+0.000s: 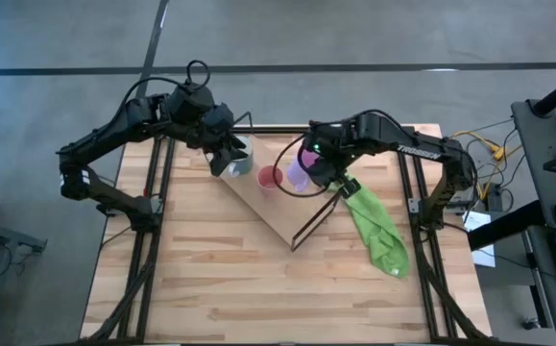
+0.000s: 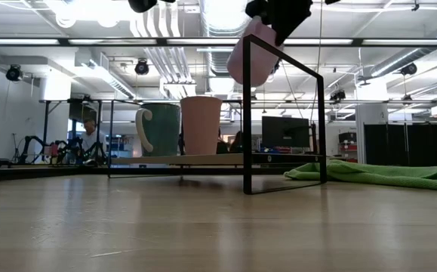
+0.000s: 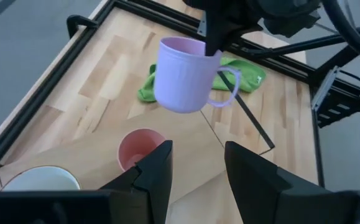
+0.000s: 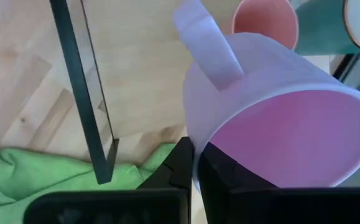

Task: Stack small to large cups/mugs on shelf
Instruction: Put the light pink mug on the shelf

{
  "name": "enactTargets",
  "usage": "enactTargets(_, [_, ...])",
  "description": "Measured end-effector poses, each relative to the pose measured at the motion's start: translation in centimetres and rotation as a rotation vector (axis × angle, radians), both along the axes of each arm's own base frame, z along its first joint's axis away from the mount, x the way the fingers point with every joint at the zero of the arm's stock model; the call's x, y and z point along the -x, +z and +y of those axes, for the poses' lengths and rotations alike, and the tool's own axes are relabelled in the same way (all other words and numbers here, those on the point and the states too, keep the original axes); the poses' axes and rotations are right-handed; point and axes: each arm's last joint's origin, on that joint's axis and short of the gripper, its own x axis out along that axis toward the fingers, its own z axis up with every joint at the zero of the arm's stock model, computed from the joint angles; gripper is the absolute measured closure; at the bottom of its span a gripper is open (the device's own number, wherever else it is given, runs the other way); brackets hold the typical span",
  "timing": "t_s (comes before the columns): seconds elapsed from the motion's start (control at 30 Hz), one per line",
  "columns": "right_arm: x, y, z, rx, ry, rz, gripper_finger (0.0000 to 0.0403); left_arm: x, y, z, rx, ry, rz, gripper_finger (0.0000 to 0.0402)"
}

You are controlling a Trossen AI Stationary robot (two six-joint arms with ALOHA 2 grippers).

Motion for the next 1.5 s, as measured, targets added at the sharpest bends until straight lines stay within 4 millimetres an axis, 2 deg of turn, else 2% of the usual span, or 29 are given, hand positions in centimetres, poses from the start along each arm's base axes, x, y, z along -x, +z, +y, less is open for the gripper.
enactTargets(0.17, [-0.1,-1.5,0.0,-0.059,0.079,0.046,0.0394,-0.4,-0.2,0.3,-0.015,0.033,0.006,0.0269])
enactTargets(0.37, [-0.2,-3.4,0.0,-0.067,0.089,0.097,0.0394,-1.3,-0.6,0.6,-0.001,0.056,0.019,0.0269])
enactTargets(0.57, [-1.1,-4.5,-0.1,-0.074,0.037,0.043,0.0394,-2.5,-0.9,1.0,0.018,0.076,-0.011,0.0269])
enactTargets(0.77, [-1.7,-5.6,-0.2,-0.1,-0.023,0.085,0.0394,-3.1,-1.3,1.2,0.021,0.076,-0.001,0.0269])
enactTargets(1.03, [-3.0,-7.6,0.0,-0.131,-0.032,0.151,0.0394,-3.2,-1.4,1.3,0.023,0.075,0.006,0.0269])
enactTargets(1.5, [-3.9,-9.0,1.3,-0.147,-0.057,0.196,0.0394,-3.2,-1.4,1.3,0.021,0.073,0.01,0.0269])
